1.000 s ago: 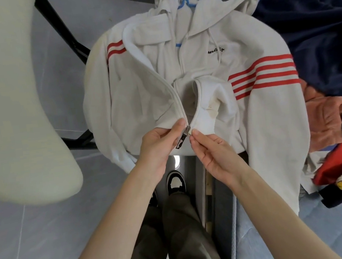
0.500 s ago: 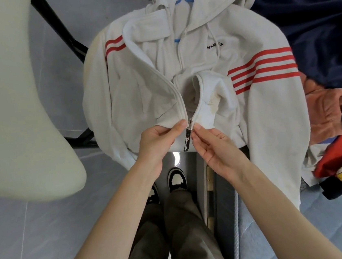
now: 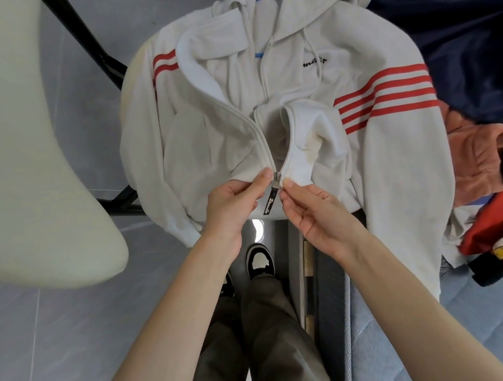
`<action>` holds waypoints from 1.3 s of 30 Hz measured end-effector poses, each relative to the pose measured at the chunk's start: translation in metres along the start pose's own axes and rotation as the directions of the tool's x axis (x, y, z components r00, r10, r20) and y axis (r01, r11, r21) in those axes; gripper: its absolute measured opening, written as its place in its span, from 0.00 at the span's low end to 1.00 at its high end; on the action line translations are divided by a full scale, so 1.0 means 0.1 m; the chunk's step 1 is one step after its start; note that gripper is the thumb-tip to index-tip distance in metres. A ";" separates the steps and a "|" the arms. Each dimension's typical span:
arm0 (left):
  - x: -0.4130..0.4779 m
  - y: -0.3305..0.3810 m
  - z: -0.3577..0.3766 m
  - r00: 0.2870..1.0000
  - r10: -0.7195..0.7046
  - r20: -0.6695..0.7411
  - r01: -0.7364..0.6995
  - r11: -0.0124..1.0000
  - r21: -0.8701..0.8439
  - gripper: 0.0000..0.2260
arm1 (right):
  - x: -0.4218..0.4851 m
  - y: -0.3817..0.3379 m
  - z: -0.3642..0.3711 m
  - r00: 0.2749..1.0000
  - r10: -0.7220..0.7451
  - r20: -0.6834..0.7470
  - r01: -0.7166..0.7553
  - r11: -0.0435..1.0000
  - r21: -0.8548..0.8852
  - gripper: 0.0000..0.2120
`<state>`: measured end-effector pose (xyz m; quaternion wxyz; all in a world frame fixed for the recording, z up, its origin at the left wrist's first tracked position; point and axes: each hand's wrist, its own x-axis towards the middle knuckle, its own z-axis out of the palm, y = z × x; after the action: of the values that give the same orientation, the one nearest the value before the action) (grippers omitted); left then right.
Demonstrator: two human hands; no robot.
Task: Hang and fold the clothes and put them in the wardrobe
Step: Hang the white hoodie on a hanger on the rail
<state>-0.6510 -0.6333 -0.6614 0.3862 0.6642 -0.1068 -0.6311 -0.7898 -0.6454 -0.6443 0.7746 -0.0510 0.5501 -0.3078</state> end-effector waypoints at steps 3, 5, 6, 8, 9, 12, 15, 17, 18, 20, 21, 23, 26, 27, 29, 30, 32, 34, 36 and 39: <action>0.00 -0.04 -0.02 0.999 0.022 -0.024 -0.020 0.998 0.055 0.10 | 0.00 0.01 0.01 0.999 -0.018 -0.028 0.018 1.000 0.010 0.03; -0.01 -0.04 -0.03 0.999 0.040 0.000 -0.039 0.996 0.082 0.10 | 0.00 0.03 0.02 0.996 -0.050 -0.070 0.048 0.999 -0.022 0.05; -0.01 -0.05 -0.04 0.999 0.050 0.020 -0.051 0.995 0.090 0.09 | 0.01 0.04 0.02 0.994 -0.065 -0.091 0.061 0.997 -0.040 0.06; -0.04 -0.05 -0.03 0.996 0.071 0.051 -0.075 0.993 0.089 0.06 | 0.02 0.07 0.03 0.989 -0.082 -0.124 0.075 0.996 -0.057 0.06; -0.06 -0.05 -0.02 0.995 0.086 0.047 -0.090 0.992 0.086 0.06 | 0.03 0.08 0.04 0.988 -0.083 -0.134 0.076 0.996 -0.053 0.06; -0.08 -0.09 0.01 0.990 0.138 -0.038 -0.133 0.985 0.109 0.11 | 0.03 0.08 0.05 0.989 -0.068 -0.130 0.065 0.998 -0.027 0.08; -0.08 -0.14 0.00 0.987 0.143 -0.076 -0.133 0.983 0.127 0.13 | 0.02 0.11 0.06 0.988 -0.062 -0.139 0.060 0.998 -0.024 0.11; -0.08 -0.16 0.00 0.988 0.133 -0.074 -0.122 0.984 0.132 0.13 | 0.03 0.14 0.07 0.985 -0.062 -0.164 0.061 0.998 -0.012 0.14; -0.08 -0.17 0.00 0.989 0.127 -0.072 -0.117 0.985 0.126 0.12 | 0.04 0.15 0.08 0.983 -0.065 -0.172 0.066 0.998 0.000 0.13; -0.08 -0.18 0.00 0.992 0.113 -0.064 -0.106 0.988 0.114 0.10 | 0.05 0.17 0.10 0.980 -0.072 -0.184 0.076 0.997 0.013 0.11; -0.07 -0.19 -0.01 0.992 0.111 -0.061 -0.103 0.988 0.118 0.10 | 0.05 0.18 0.10 0.979 -0.071 -0.190 0.076 0.997 0.018 0.10; -0.06 -0.21 -0.02 0.991 0.120 -0.057 -0.111 0.983 0.148 0.14 | 0.05 0.20 0.09 0.977 -0.061 -0.205 0.067 0.997 0.024 0.09; -0.08 -0.22 -0.03 0.989 0.146 -0.028 -0.137 0.969 0.203 0.17 | 0.02 0.24 0.06 0.972 -0.058 -0.228 0.062 0.998 0.011 0.07; -0.10 -0.22 -0.03 0.987 0.162 -0.015 -0.155 0.963 0.222 0.18 | 0.01 0.25 0.05 0.971 -0.070 -0.227 0.070 0.998 -0.009 0.06; -0.11 -0.24 -0.07 0.983 0.184 0.008 -0.181 0.955 0.237 0.19 | -0.01 0.26 0.03 0.972 -0.122 -0.200 0.103 0.989 -0.104 0.05; -0.11 -0.24 -0.09 0.983 0.185 0.008 -0.182 0.954 0.237 0.18 | -0.03 0.25 0.02 0.973 -0.149 -0.176 0.115 0.976 -0.187 0.05; -0.08 -0.24 -0.15 0.984 0.177 -0.014 -0.168 0.956 0.242 0.18 | -0.08 0.21 -0.02 0.979 -0.164 -0.123 0.107 0.919 -0.378 0.08; -0.06 -0.22 -0.17 0.984 0.176 -0.012 -0.167 0.953 0.253 0.17 | -0.12 0.14 -0.05 0.988 -0.138 -0.075 0.077 0.840 -0.537 0.10; -0.07 -0.18 -0.16 0.982 0.183 0.038 -0.187 0.953 0.237 0.11 | -0.16 0.07 -0.06 0.991 -0.129 -0.027 0.080 0.751 -0.656 0.08; -0.11 -0.15 -0.14 0.973 0.208 0.103 -0.226 0.948 0.226 0.05 | -0.17 0.03 -0.03 0.993 -0.111 0.042 0.105 0.663 -0.741 0.11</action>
<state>-0.6453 -0.6115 -0.6641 0.3671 0.6647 -0.2682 -0.5929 -0.7949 -0.6331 -0.6325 0.6654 -0.3928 0.6264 -0.1031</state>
